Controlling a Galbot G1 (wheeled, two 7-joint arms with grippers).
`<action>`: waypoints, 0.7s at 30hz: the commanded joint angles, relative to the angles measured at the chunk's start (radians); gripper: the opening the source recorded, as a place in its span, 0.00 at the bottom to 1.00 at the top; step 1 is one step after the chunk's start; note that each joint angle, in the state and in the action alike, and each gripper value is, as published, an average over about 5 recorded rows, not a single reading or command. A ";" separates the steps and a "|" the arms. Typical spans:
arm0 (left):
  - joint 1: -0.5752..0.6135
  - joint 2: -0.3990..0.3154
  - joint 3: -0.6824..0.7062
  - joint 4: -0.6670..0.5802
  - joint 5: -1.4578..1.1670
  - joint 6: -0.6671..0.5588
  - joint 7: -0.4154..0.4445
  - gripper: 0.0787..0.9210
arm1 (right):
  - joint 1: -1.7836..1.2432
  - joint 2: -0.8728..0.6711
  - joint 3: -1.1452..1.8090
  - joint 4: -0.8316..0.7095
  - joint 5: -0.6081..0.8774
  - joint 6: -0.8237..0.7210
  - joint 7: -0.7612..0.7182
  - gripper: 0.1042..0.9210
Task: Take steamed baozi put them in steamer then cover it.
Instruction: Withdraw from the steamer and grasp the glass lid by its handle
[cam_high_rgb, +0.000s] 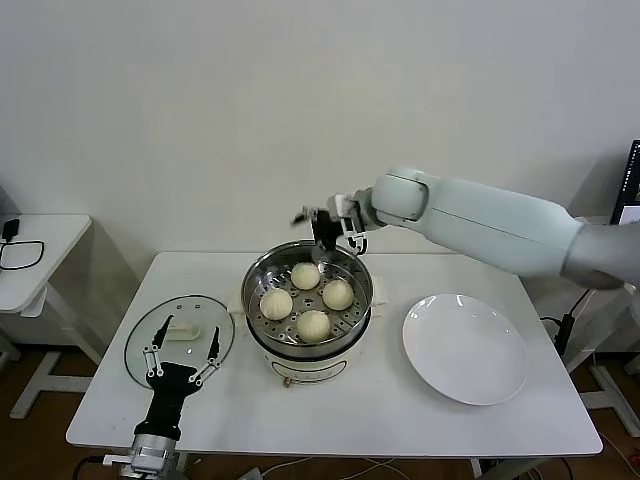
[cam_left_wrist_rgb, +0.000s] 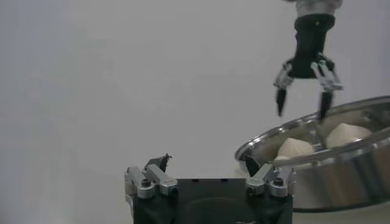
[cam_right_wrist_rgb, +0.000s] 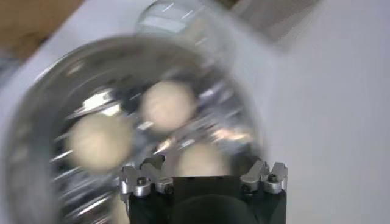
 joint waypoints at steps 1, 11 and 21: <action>-0.036 0.006 -0.013 0.011 0.119 0.017 -0.047 0.88 | -0.430 -0.224 0.458 0.168 0.025 0.251 0.766 0.88; -0.089 0.020 -0.021 0.082 0.249 0.015 -0.078 0.88 | -1.069 -0.171 1.037 0.171 -0.122 0.377 0.805 0.88; -0.122 0.061 -0.054 0.221 0.533 -0.042 -0.116 0.88 | -1.443 0.027 1.427 0.121 -0.217 0.507 0.700 0.88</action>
